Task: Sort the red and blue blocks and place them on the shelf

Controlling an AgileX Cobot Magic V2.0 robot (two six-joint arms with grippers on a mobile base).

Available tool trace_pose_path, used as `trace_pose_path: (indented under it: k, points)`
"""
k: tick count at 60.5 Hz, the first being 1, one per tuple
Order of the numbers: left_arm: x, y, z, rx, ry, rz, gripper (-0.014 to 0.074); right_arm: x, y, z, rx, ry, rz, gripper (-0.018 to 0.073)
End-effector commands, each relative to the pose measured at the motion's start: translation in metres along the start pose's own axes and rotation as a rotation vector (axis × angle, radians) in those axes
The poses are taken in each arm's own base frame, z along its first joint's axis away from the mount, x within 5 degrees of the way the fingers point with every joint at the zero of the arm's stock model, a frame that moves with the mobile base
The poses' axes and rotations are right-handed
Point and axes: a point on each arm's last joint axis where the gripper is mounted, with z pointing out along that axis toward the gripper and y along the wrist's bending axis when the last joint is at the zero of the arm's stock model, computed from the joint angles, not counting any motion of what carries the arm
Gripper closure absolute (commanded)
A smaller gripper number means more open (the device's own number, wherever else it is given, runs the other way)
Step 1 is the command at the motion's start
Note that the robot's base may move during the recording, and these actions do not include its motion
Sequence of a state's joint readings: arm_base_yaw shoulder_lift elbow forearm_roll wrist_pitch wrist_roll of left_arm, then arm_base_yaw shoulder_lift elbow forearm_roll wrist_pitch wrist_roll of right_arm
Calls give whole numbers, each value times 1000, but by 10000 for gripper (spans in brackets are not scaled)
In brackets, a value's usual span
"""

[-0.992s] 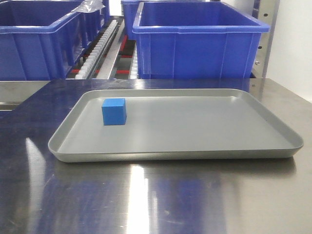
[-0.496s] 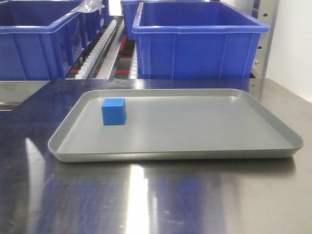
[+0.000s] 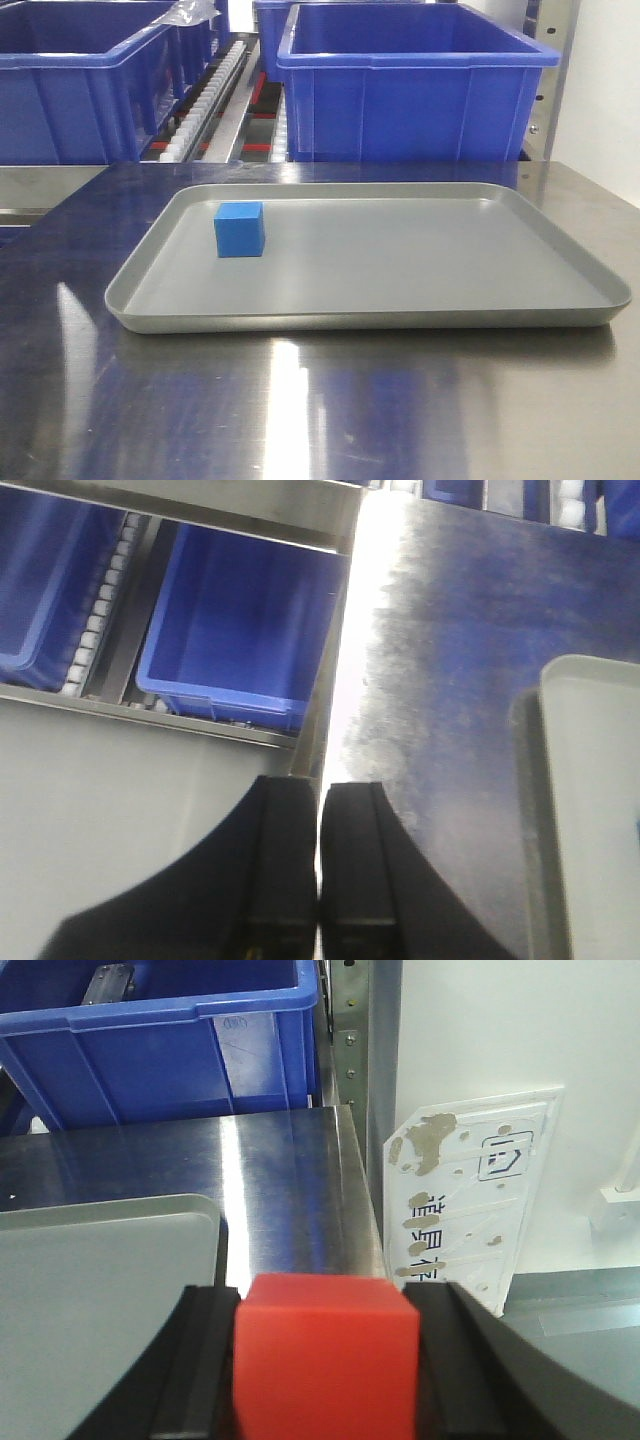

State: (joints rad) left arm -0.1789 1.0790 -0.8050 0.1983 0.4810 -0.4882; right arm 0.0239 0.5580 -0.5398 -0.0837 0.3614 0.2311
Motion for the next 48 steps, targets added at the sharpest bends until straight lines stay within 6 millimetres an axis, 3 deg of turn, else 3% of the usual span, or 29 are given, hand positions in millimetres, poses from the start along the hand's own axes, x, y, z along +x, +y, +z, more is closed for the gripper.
trace_pose_path:
  k: [1,11,21,25,34,48]
  points:
    - [-15,-17,-9,95,-112,23,458,-17,2,-4,-15,-121,-17,498]
    - [-8,-45,-2,181,-66,111,426,-17,2,-4,-15,-121,-17,498]
    - [-10,-71,15,222,-11,157,237,-17,2,-4,-15,-121,-17,498]
    - [-15,-78,25,220,19,138,200,-17,2,-4,-15,-121,-17,498]
    - [-25,-96,47,190,117,157,200,-17,2,-4,-15,-121,-17,498]
    - [-36,-147,71,239,178,214,200,-17,2,-4,-15,-121,-17,498]
